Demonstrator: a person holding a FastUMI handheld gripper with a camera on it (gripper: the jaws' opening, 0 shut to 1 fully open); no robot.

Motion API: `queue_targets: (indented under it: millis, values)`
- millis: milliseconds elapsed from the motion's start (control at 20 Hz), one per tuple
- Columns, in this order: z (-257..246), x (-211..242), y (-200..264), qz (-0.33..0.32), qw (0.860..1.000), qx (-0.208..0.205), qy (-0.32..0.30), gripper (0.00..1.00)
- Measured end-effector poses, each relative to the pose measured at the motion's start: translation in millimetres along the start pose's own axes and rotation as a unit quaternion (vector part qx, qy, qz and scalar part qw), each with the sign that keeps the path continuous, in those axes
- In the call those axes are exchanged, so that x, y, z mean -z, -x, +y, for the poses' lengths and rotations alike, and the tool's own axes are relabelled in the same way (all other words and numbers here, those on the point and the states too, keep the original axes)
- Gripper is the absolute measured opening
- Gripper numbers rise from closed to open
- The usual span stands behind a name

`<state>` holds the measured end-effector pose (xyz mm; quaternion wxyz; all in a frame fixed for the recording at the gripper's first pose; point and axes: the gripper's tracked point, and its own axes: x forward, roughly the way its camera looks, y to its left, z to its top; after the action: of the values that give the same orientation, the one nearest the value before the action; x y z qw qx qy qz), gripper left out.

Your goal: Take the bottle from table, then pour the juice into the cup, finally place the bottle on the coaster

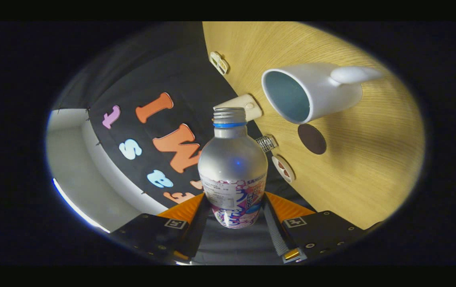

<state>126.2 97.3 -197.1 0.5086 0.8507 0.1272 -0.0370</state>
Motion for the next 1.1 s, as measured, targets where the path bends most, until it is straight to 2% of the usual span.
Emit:
queue_targets:
  millis: [200, 400, 700, 800, 900, 1100]
  values:
    - [-17, -13, 6, -0.011, 0.998, 0.037, 0.046, 0.73]
    - [-31, -19, 8, -0.007, 0.991, 0.074, 0.114, 0.73]
    - [-50, -26, 14, -0.003, 0.969, 0.121, 0.214, 0.73]
    - [-54, -28, 14, -0.001, 0.957, 0.134, 0.258, 0.73]
    - [-59, -32, 15, -0.002, 0.933, 0.152, 0.326, 0.73]
    - [-41, -31, 19, -0.005, 0.886, 0.142, 0.440, 0.73]
